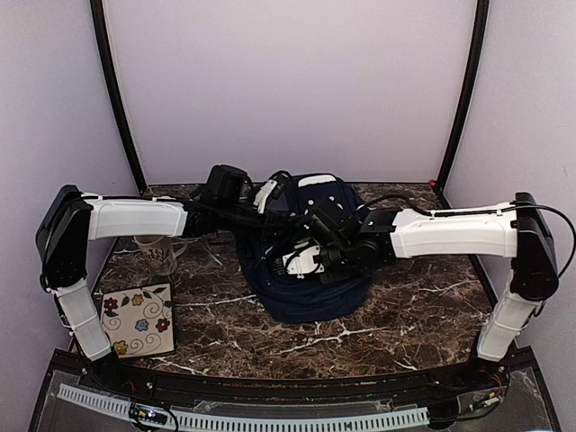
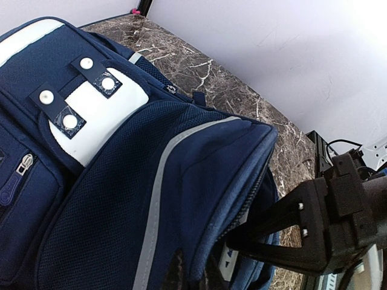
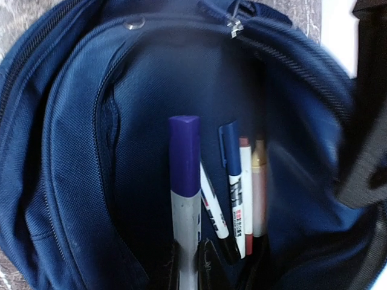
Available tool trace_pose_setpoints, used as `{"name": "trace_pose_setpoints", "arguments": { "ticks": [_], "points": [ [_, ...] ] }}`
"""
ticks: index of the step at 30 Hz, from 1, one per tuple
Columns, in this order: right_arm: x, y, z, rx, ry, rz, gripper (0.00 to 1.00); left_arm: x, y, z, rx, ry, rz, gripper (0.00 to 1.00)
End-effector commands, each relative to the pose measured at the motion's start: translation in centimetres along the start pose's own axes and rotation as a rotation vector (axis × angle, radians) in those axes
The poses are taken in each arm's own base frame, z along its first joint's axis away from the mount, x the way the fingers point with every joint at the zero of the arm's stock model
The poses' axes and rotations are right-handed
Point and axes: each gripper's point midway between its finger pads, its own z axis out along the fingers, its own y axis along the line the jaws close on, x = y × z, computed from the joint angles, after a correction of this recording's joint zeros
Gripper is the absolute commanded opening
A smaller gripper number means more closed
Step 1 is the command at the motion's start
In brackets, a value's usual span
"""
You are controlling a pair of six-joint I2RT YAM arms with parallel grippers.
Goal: Pack the student bag
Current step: Place the pen in the upper front pocket of the bag.
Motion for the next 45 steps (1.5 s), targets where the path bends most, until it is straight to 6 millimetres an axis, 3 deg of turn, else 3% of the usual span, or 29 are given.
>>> {"name": "trace_pose_setpoints", "arguments": {
  "ticks": [1,9,14,19,23,37,40,44,45],
  "points": [
    [1.0,0.0,2.1,0.023,0.053,-0.032,0.06,-3.4,-0.8,-1.7,0.0,-0.087,0.034,0.0],
    [1.7,-0.4,5.0,0.028,0.09,-0.041,0.07,-3.1,-0.8,-1.4,0.007,-0.08,0.026,0.0],
    [2.7,-1.9,7.1,0.136,0.147,-0.06,0.06,-3.2,-0.7,-1.5,0.002,-0.082,0.033,0.0],
    [3.2,-3.8,7.6,0.235,0.163,-0.048,0.1,-3.1,-0.7,-1.4,0.004,-0.08,0.034,0.0],
    [3.1,-3.7,7.4,0.226,0.149,-0.036,0.18,-3.1,-0.6,-1.4,0.0,-0.079,0.033,0.0],
    [1.5,-2.3,2.5,0.11,0.0,0.093,0.3,-2.4,-0.3,-0.8,0.005,-0.061,0.019,0.0],
    [1.6,-0.5,1.5,0.025,-0.02,0.114,0.31,-2.1,-0.3,-0.6,0.01,-0.055,0.013,0.0],
    [1.3,2.9,-1.9,-0.143,-0.124,0.147,0.31,-1.6,-0.1,-0.1,0.008,-0.04,0.012,0.0],
    [1.3,2.6,-3.8,-0.141,-0.16,0.168,0.31,-1.4,-0.1,0.1,0.001,-0.03,0.014,0.0]
  ]
}}
